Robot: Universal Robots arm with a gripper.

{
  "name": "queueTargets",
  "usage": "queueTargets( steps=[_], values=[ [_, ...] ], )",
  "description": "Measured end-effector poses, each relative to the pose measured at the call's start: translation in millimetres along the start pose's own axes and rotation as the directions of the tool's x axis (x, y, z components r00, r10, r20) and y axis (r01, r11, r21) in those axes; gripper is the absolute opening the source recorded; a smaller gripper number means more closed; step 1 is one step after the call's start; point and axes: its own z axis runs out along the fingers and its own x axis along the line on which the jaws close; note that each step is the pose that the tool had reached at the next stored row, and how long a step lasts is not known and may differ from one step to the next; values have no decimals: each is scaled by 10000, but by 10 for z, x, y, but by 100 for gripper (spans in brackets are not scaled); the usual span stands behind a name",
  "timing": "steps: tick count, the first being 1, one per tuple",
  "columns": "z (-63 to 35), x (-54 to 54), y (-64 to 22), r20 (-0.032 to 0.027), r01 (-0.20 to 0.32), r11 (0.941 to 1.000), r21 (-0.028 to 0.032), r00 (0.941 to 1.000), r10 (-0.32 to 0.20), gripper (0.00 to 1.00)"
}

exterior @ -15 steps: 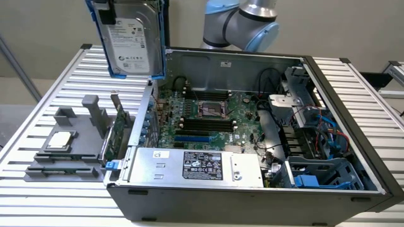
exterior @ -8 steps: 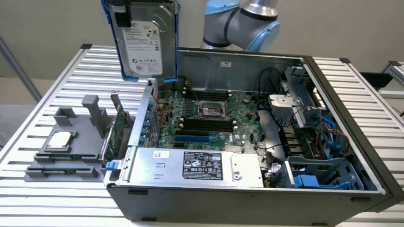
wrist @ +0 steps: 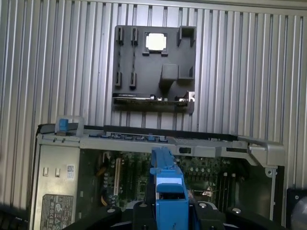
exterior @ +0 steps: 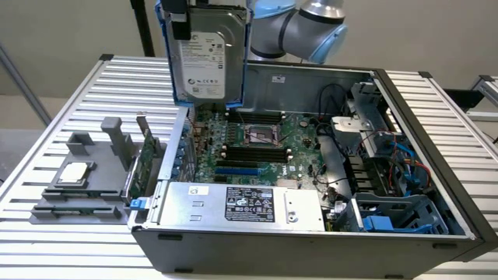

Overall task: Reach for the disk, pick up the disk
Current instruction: 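Pick up the disk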

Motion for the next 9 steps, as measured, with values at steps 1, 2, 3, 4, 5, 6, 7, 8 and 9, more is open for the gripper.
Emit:
queueTargets(
  steps=[1, 2, 3, 4, 5, 6, 7, 8, 9],
  values=[
    [-1, 20, -44, 0, 0, 10000, -5, 10000, 0, 33],
    [-2, 40, -90, 0, 1, 10000, -13, 10000, -1, 33],
    [-3, 59, -134, 0, 0, 10000, -19, 10000, 0, 33],
    [-4, 79, -178, 1, 0, 10000, -25, 10000, 0, 33],
    [-6, 100, -225, 1, 1, 10000, -32, 10000, -1, 33],
    [-7, 120, -270, 1, -1, 10000, -39, 10000, 1, 33],
    [-8, 140, -314, 1, -1, 10000, -45, 10000, 1, 33],
    [-9, 159, -359, 3, 1, 10000, -52, 10000, -1, 33],
    [-10, 177, -402, 3, -2, 10000, -60, 10000, 2, 33]
  ],
)
